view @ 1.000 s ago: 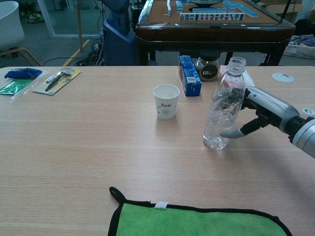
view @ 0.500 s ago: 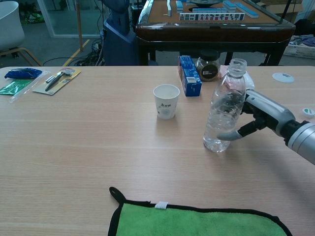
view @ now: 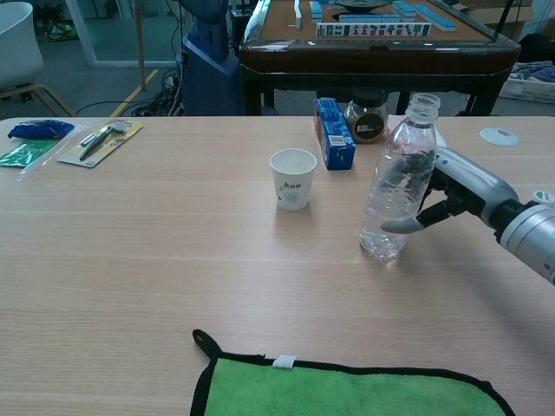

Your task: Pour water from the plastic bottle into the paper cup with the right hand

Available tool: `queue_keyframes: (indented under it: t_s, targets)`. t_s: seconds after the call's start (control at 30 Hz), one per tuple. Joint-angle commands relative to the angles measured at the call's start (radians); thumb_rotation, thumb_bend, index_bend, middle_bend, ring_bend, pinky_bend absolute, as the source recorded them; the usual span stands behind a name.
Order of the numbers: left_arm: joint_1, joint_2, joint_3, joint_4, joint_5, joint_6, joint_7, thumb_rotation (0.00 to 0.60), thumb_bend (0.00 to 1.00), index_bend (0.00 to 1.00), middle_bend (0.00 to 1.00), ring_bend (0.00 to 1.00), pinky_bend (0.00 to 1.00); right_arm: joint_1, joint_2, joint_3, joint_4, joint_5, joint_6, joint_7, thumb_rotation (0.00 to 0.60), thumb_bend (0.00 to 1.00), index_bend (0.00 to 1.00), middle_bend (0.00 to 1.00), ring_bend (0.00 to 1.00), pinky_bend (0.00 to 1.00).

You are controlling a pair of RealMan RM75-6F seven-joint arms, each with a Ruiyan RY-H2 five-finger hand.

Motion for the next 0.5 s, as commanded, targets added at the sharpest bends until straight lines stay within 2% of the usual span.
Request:
queue_keyframes:
  t_s: [0.03,0.5]
  targets:
    - [-0.001,0.0,0.0,0.0,0.0,-0.001,-0.001,0.6,0.22,0.45,0.52,0.44,0.61,0.023,0.012,0.024,-0.002,0.013,-0.003,-0.089,0.6,0.1,0.58,0.6,0.51,0.53]
    - [-0.002,0.006,-0.005,-0.006,0.001,0.0,-0.017,0.6,0.22,0.45,0.52,0.44,0.61,0.129,0.057,0.112,-0.03,0.111,-0.107,-0.457,0.6,0.1,0.58,0.6,0.52,0.55]
